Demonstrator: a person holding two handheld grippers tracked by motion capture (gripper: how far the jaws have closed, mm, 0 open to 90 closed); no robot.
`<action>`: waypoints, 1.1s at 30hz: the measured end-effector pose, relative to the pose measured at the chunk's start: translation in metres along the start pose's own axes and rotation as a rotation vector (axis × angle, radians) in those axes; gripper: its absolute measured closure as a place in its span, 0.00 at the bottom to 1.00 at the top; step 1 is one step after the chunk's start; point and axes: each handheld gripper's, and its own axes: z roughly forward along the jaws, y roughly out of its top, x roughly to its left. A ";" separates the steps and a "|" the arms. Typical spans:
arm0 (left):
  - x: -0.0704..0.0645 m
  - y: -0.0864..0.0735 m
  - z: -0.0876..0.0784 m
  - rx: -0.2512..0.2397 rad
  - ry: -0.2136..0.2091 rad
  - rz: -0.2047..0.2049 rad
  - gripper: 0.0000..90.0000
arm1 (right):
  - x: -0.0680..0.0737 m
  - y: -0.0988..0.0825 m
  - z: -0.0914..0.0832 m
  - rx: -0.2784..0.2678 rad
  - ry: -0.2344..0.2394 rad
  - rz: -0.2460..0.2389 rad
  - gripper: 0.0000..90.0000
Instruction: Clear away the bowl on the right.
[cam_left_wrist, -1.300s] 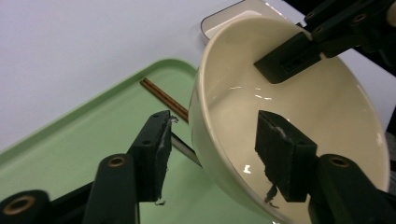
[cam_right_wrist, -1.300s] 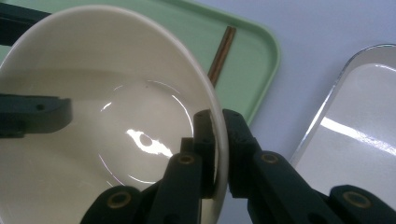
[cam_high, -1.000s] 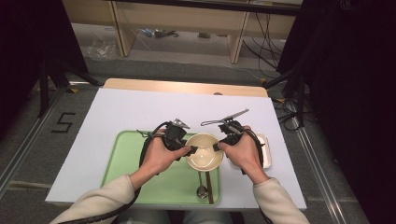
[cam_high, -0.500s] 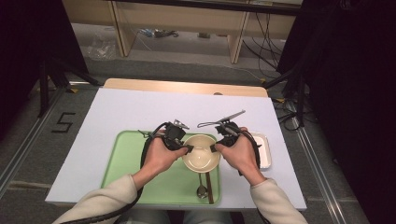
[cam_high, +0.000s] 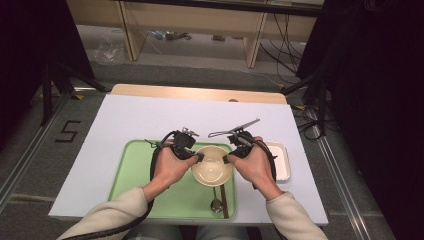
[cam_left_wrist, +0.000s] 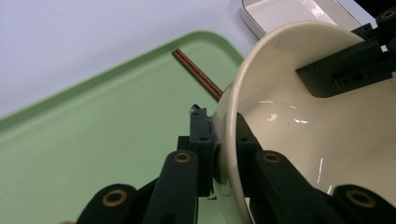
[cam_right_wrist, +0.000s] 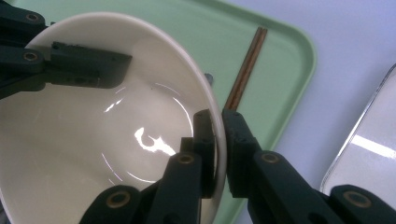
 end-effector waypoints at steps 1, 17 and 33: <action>0.001 0.000 0.000 0.006 -0.004 0.003 0.92 | 0.001 0.000 -0.001 0.007 -0.001 0.002 0.95; 0.027 -0.015 -0.006 0.045 0.025 -0.038 0.92 | -0.012 0.001 -0.041 -0.173 0.057 -0.007 0.63; 0.042 -0.032 -0.013 0.065 0.036 -0.052 0.92 | -0.071 -0.001 -0.063 -0.266 0.010 0.103 0.61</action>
